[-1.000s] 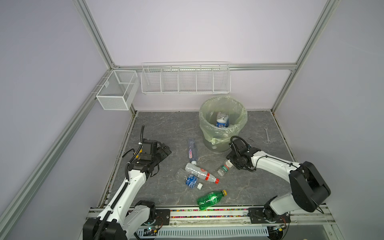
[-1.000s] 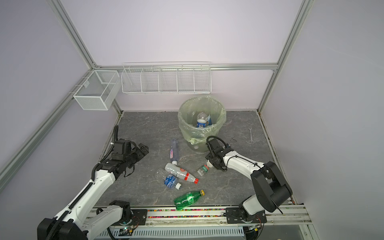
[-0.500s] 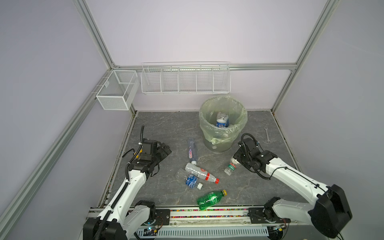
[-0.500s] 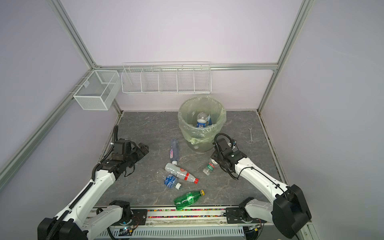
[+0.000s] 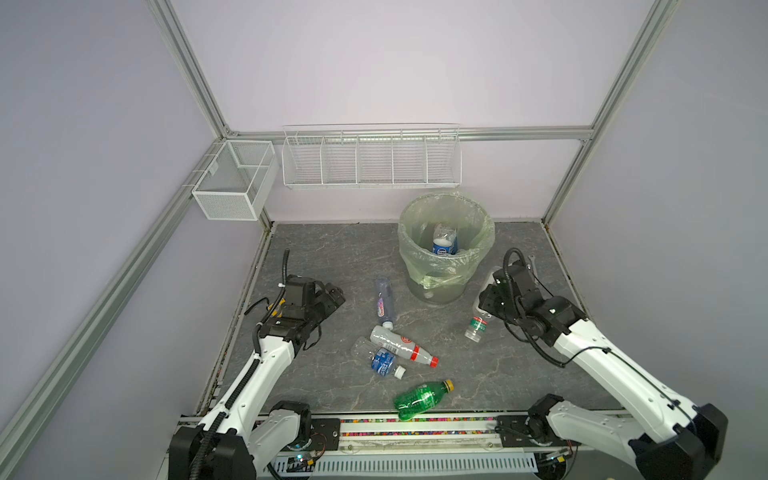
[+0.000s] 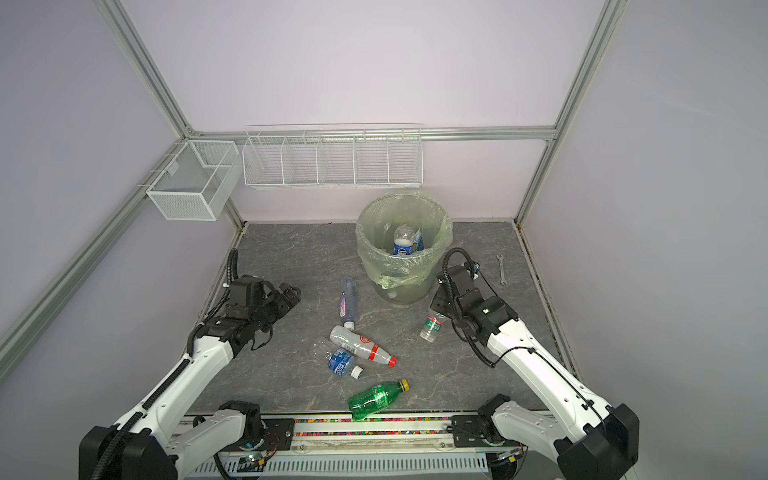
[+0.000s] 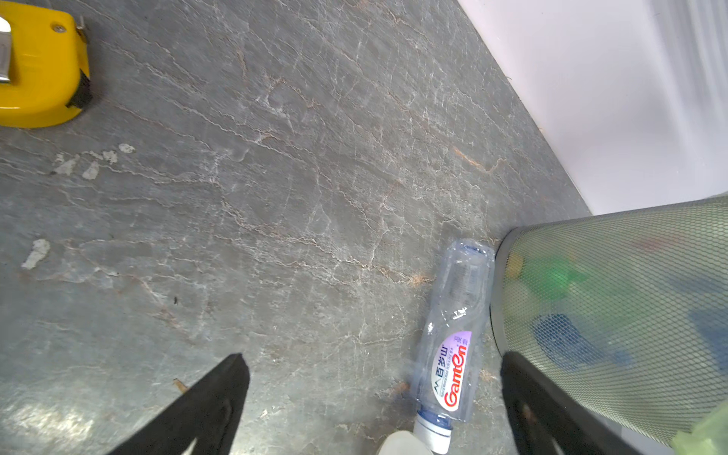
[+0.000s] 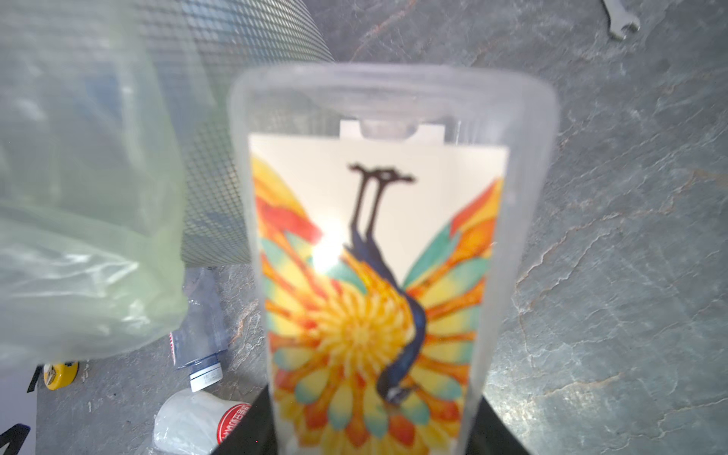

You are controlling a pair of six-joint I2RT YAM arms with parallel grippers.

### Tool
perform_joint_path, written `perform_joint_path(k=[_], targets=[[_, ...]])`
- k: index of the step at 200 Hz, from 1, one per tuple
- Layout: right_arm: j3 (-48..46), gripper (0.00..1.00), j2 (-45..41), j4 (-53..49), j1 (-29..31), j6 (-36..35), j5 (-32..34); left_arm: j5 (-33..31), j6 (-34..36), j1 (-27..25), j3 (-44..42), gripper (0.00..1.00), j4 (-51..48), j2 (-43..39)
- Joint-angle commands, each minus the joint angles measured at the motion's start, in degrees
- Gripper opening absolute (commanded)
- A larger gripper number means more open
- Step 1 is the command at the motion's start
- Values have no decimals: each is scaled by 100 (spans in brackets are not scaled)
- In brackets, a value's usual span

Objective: Throw the plastic bottles in the bin
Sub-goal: 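Lift the peacock-label bottle with the right gripper up over the bin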

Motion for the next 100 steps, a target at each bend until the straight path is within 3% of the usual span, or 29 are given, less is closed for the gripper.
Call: perform_joint_path(k=[1,100], targets=[[310,51,-168,-214,-68,-514,178,135,45,41,-17,100,224,92],[1981,51,134,-198,-584,-1316,-443,305,222,37,210,100,301,384]])
